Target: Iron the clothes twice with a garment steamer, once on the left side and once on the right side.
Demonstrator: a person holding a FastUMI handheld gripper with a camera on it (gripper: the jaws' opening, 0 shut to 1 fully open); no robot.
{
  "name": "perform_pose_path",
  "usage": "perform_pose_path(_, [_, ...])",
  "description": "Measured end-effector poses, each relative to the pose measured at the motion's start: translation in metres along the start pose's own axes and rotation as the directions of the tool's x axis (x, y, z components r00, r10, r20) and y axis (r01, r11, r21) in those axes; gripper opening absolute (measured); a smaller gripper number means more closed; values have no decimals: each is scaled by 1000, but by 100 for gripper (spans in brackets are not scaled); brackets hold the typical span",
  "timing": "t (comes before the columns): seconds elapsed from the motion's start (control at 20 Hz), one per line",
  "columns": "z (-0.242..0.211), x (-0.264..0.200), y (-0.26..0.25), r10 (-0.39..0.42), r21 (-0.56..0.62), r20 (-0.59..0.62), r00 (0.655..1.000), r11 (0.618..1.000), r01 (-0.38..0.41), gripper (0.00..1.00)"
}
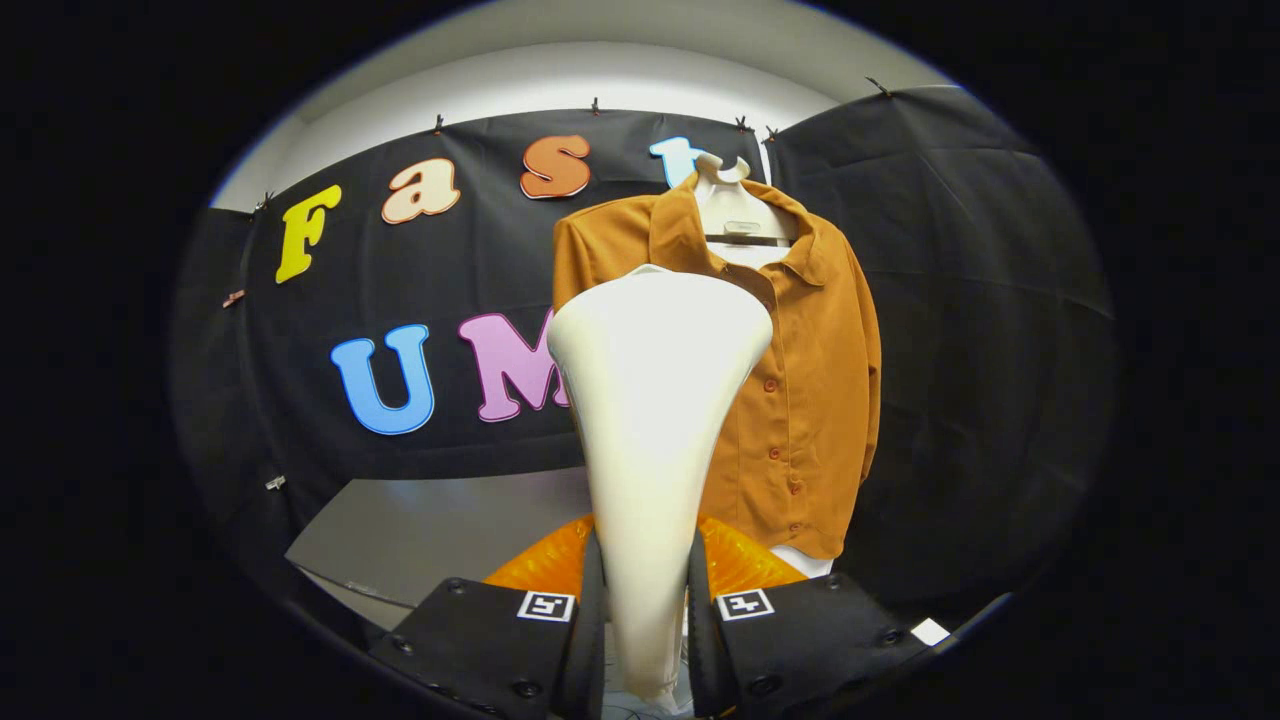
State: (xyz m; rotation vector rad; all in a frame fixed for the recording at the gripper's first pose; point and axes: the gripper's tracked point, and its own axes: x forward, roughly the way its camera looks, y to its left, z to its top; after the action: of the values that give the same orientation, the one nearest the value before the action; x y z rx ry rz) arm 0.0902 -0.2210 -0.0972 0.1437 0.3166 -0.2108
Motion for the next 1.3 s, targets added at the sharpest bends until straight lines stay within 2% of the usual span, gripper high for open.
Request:
perform_pose_path(0.3, [5,71,-27,87,18,-42,995,996,-86,37])
perform_pose_path(0.65, [-18,128,-35,158,28,-134,978,987,-156,37])
perform_pose_path(0.9, [-63,138,-46,172,43,-240,955,985,-167,37])
perform_pose_path(1.3, [-162,148,-70,162,37,-462,872,986,-163,37])
